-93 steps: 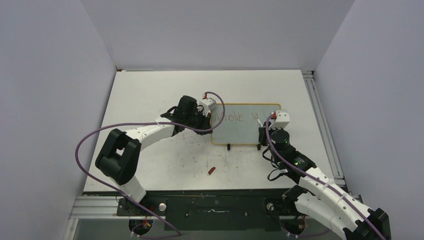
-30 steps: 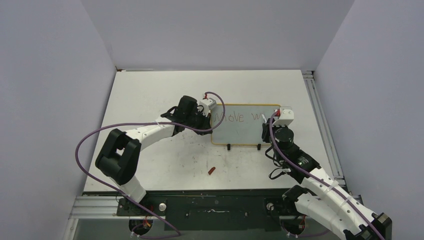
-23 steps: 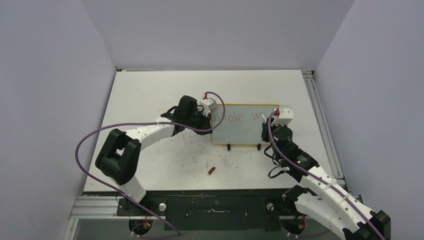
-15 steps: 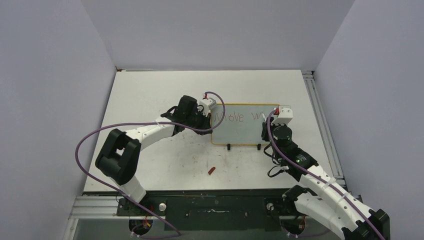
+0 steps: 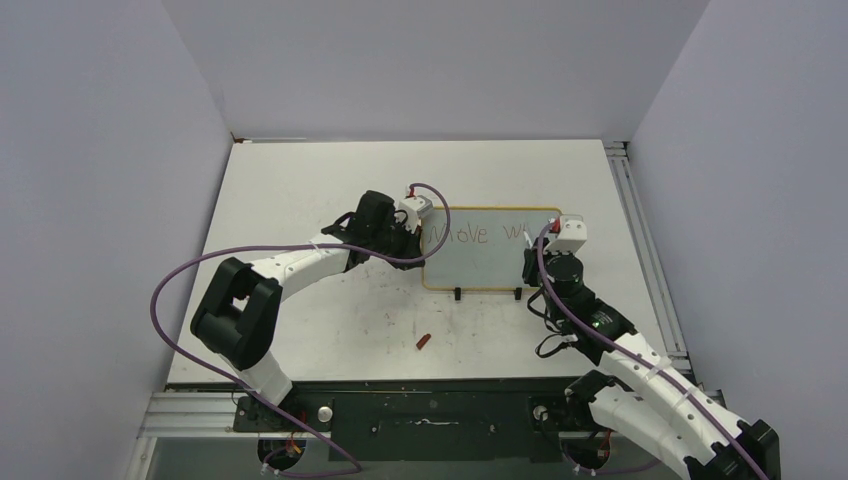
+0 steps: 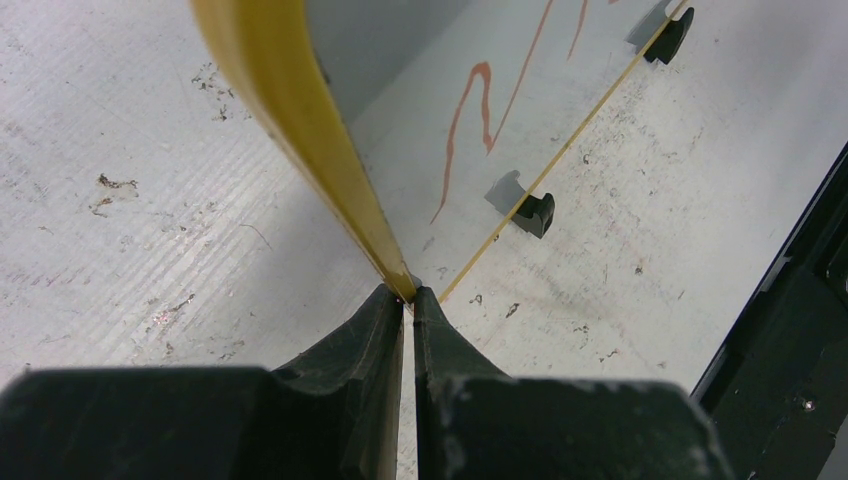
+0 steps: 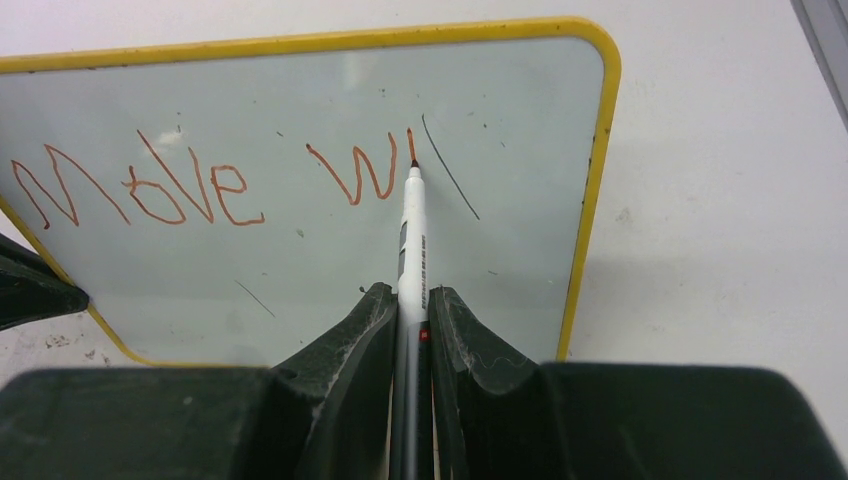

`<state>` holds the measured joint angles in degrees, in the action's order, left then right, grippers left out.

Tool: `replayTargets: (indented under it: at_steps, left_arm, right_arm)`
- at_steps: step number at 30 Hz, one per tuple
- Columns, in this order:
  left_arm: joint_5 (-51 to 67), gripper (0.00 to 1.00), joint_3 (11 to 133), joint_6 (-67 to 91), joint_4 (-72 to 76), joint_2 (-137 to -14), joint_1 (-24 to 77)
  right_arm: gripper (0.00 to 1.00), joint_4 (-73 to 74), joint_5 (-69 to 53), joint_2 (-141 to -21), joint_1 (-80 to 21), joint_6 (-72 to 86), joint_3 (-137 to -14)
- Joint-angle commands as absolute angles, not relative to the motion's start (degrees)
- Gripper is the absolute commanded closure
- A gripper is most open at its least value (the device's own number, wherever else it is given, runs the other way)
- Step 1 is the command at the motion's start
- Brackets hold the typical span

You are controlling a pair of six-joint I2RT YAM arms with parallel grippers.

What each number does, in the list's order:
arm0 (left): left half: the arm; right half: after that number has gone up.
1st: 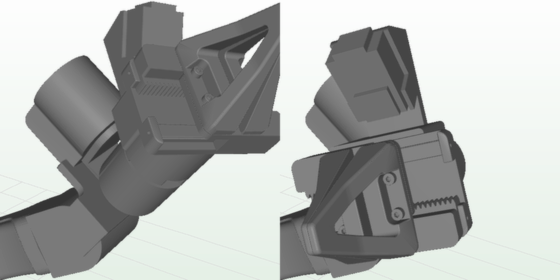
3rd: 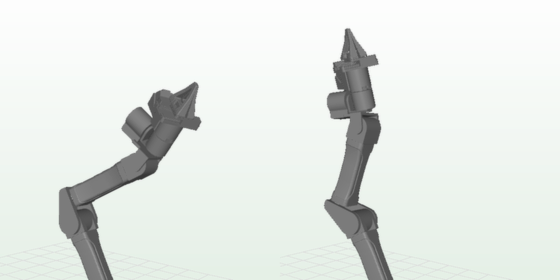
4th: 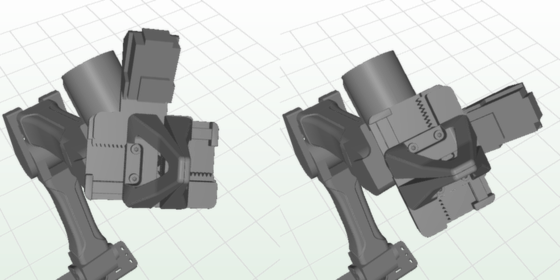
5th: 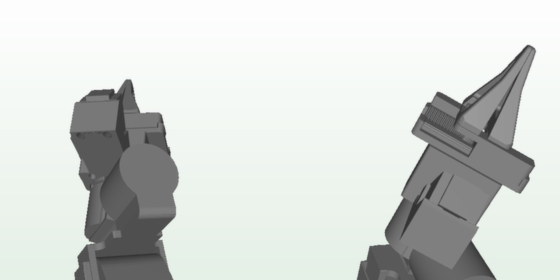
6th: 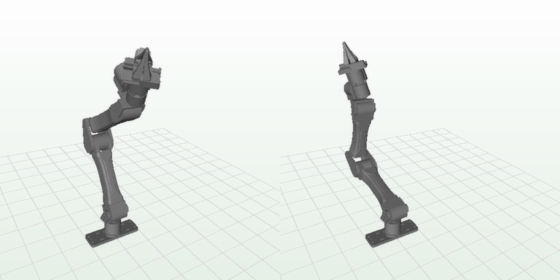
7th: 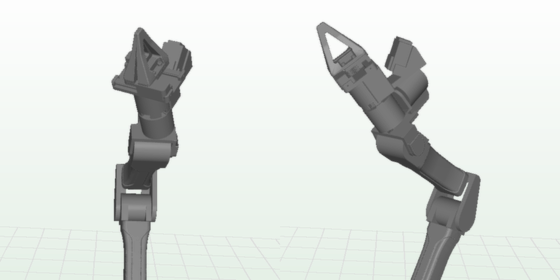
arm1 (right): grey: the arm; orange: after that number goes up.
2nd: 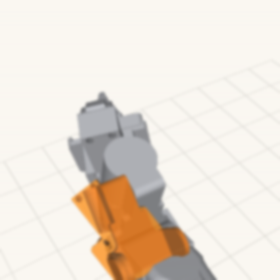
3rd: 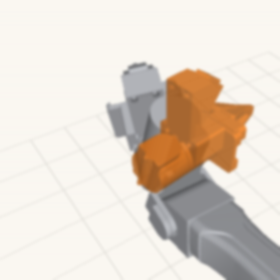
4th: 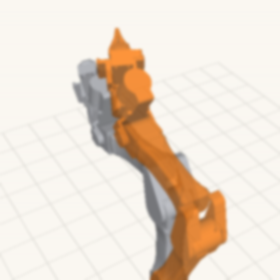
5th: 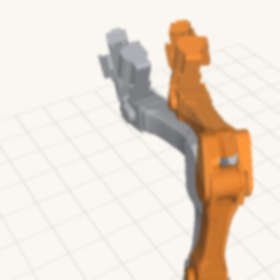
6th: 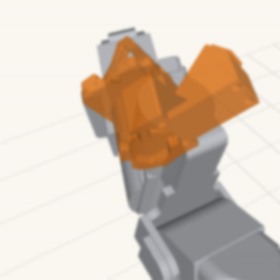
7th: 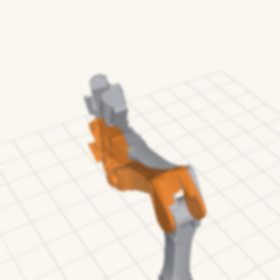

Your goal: Write a sentence on the whiteboard

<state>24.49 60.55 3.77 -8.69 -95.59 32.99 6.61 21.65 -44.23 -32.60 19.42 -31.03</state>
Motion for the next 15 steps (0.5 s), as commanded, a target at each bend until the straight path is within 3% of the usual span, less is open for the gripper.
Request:
replayTargets:
  at_steps: [1, 15]
  left_arm:
    - [23.85, 0.96, 62.52, 2.46, -9.14, -93.96, 33.40]
    - [23.86, 0.96, 62.51, 2.55, -9.22, -94.03, 33.40]
  right_arm:
    - [0.95, 7.60, 21.39, -43.27, -32.02, 22.57, -29.29]
    - [0.95, 9.60, 21.05, -39.28, -32.12, 22.56, -30.21]
